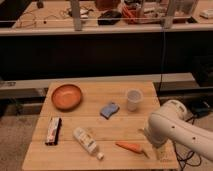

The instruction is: Drag the pepper across the table

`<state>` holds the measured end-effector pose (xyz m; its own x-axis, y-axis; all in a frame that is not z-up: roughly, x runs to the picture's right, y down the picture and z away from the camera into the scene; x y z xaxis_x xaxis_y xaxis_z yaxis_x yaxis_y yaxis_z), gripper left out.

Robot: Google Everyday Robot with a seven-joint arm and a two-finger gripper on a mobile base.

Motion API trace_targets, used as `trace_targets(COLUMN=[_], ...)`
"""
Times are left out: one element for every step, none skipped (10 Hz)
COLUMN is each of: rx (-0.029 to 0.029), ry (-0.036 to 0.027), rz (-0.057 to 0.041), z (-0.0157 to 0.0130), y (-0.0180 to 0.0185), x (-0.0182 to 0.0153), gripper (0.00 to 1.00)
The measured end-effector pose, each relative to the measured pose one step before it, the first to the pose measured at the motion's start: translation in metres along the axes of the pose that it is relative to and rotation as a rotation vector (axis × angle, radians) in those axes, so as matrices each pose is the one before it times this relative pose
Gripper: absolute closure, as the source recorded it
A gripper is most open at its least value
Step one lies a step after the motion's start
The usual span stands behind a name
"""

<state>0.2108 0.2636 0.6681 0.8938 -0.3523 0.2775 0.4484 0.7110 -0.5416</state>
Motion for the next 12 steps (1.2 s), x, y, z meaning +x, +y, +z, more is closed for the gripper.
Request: trace_targets(rx=[0.00241,0.00250,0.00151,0.00318,0.00057,0.00055,-0.00054,-0.00034,0.00076,0.00073,0.00115,0.00017], ry=[-0.00208,-0.00467,-0.00439,-0.00090,-0.00306,-0.00170,-0.00170,-0.00170,-0.00422,-0.00191,-0.00228,-0.00245], rz=[-0.00830,-0.01007,-0.01539,-0.01576,-0.01050,-0.00522,-0.01551,-0.01412,-0.01263,-0.01373,-0.00871,-0.01169], z=[0.00086,0.00115,0.00137,0.00132,0.00110,0.00084,0.00151,0.00246,0.00342,0.00393,0.00275,0.00017], y=[0.00035,0.00059,-0.00117,-0.00197,0.00013,0.00059,0.00004,-0.00067,-0.00114,-0.00104,-0.00065,-0.00027], x=[-0.00122,-0.00193,-0.00485,-0.00256,-0.00236,-0.00094,-0.00282,-0.00185,-0.00180,-0.00099,-0.00148,-0.00153], gripper=[0.20,0.20,0.20,0.20,0.20,0.20,0.20,0.20,0.20,0.20,0.20,0.20])
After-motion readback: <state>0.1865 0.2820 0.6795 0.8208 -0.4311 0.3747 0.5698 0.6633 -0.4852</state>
